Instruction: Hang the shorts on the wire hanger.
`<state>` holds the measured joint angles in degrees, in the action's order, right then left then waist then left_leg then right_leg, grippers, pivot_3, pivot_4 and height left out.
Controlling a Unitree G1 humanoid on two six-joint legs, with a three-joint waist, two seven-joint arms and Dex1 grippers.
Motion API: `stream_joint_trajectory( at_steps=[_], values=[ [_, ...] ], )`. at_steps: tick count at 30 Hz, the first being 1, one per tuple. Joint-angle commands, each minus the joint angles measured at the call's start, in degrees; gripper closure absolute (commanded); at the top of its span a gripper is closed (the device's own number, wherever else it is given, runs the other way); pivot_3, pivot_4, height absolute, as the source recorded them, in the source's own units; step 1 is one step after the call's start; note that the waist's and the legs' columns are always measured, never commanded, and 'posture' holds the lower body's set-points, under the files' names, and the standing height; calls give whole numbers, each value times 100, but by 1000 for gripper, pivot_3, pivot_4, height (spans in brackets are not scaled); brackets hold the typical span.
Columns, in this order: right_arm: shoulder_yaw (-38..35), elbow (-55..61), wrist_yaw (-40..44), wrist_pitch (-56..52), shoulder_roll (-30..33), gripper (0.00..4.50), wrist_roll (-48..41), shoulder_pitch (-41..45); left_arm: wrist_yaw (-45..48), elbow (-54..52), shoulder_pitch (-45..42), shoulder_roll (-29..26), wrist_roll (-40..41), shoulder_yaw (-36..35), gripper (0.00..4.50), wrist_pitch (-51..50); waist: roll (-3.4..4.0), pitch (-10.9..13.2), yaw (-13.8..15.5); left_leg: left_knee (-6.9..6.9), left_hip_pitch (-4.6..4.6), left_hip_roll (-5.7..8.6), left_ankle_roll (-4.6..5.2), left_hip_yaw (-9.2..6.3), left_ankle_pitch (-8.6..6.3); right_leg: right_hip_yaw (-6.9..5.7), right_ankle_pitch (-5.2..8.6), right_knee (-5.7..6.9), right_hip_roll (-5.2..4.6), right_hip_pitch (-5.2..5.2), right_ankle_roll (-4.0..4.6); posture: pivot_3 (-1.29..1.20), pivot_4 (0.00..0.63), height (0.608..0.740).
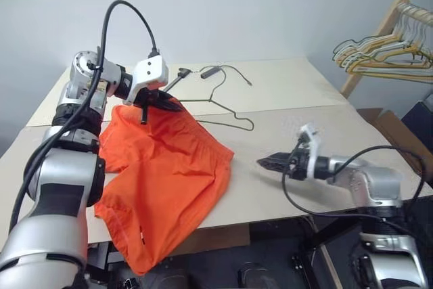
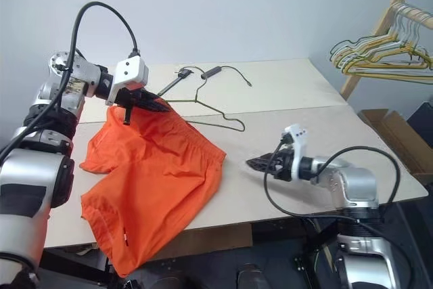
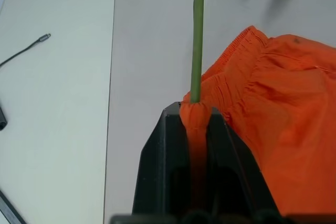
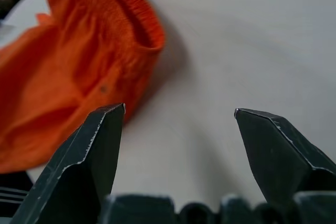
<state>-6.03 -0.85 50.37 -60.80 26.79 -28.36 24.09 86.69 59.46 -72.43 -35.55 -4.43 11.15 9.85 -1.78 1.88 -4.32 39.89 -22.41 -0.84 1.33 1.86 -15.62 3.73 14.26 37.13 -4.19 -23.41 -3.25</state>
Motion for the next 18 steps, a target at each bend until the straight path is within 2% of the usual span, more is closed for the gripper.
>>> stream_joint_trajectory(
  at_steps=[1, 7, 14, 18],
  values=[
    [-19, 230, -319, -353, -330, 578, -338, 79, -59, 43, -271, -99, 50, -153, 4476, 78, 0, 0, 3, 0, 0, 0, 1, 0, 0, 0, 0, 0, -1, 0, 0, -65, 0, 740],
    [110, 187, -750, -356, -1017, 578, -501, 103, -41, 45, -275, -118, 70, -181, 4476, 80, 0, 0, 19, 1, -5, 2, 1, -2, 0, -2, -1, 0, -4, -2, -3, -55, 0, 740],
    [220, -72, -1137, -96, -1488, 578, -472, 302, -82, 17, -251, -97, 53, -190, 4476, 79, 0, 0, 18, 2, -8, 2, 1, -6, 0, -5, -2, 1, -4, -2, -4, -50, 0, 740],
    [266, -417, -1331, 119, -1578, 1473, -349, 543, -98, 1, -243, -93, 61, -198, 4476, 61, 0, 0, 14, 2, -8, 2, 0, -7, 0, -6, -2, 2, -4, -3, -4, -49, 0, 740]
  ],
)
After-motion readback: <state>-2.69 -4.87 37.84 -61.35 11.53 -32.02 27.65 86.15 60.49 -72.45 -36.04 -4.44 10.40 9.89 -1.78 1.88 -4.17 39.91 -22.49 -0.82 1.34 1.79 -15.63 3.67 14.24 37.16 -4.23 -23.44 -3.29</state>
